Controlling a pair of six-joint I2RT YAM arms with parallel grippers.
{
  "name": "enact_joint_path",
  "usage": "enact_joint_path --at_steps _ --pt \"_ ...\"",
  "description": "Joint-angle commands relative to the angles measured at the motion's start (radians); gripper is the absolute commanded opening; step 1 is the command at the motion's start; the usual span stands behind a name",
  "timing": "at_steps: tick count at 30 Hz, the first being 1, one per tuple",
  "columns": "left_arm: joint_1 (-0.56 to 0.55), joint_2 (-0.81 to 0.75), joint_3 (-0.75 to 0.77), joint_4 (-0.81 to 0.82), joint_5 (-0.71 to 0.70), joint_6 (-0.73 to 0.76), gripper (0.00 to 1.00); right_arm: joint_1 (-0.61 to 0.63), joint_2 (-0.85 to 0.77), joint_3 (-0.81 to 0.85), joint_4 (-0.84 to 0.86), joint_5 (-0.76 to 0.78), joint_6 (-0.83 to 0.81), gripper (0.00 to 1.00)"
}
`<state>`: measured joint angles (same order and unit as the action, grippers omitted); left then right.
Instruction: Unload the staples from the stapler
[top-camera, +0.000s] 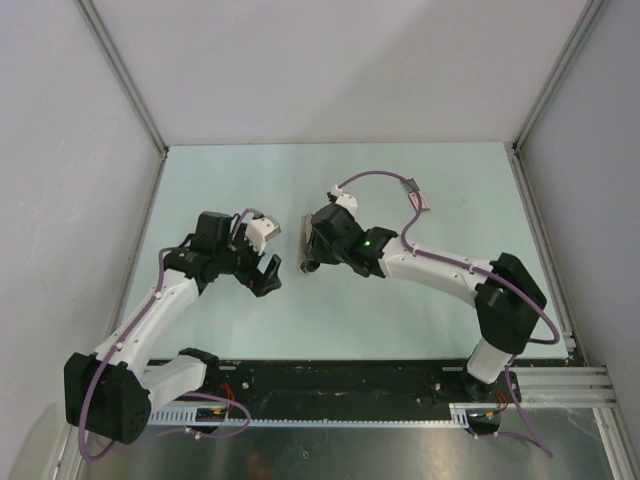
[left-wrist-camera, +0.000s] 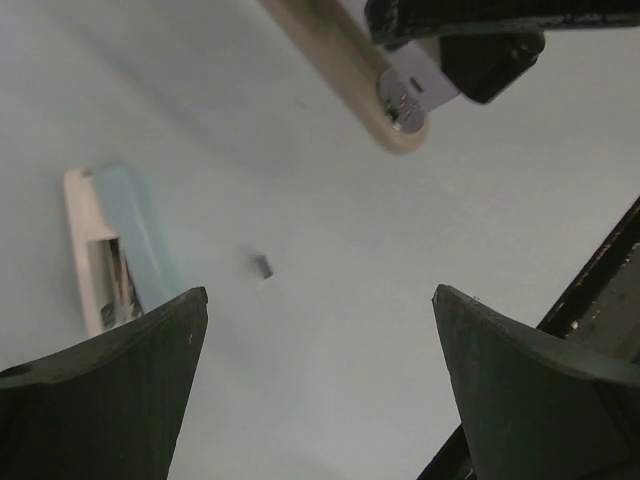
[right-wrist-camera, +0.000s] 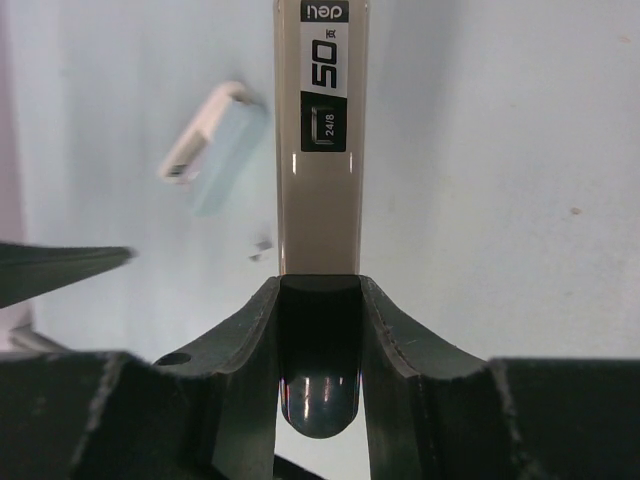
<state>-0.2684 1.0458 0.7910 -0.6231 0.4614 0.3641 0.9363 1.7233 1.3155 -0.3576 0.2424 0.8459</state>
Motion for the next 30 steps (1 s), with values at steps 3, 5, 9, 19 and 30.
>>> enact_joint_path --at_steps 3,5,9,19,30 --pt "-0.03 0.05 0.012 0.114 0.183 -0.042 0.99 0.021 -0.127 -0.065 0.253 0.027 0.093 0.0" --pt "-0.031 0.07 0.014 0.136 0.22 -0.027 1.0 0.02 -0.138 -0.077 0.266 0.014 0.105 0.0" --pt "-0.031 0.146 0.048 0.157 0.273 0.001 1.0 0.015 -0.163 -0.118 0.315 -0.012 0.128 0.0" --pt "-0.041 0.307 0.112 0.203 0.331 0.029 0.95 -0.043 -0.181 -0.211 0.427 -0.116 0.162 0.0" --pt "-0.062 0.378 0.131 0.215 0.317 0.039 0.9 -0.068 -0.159 -0.267 0.517 -0.185 0.191 0.0"
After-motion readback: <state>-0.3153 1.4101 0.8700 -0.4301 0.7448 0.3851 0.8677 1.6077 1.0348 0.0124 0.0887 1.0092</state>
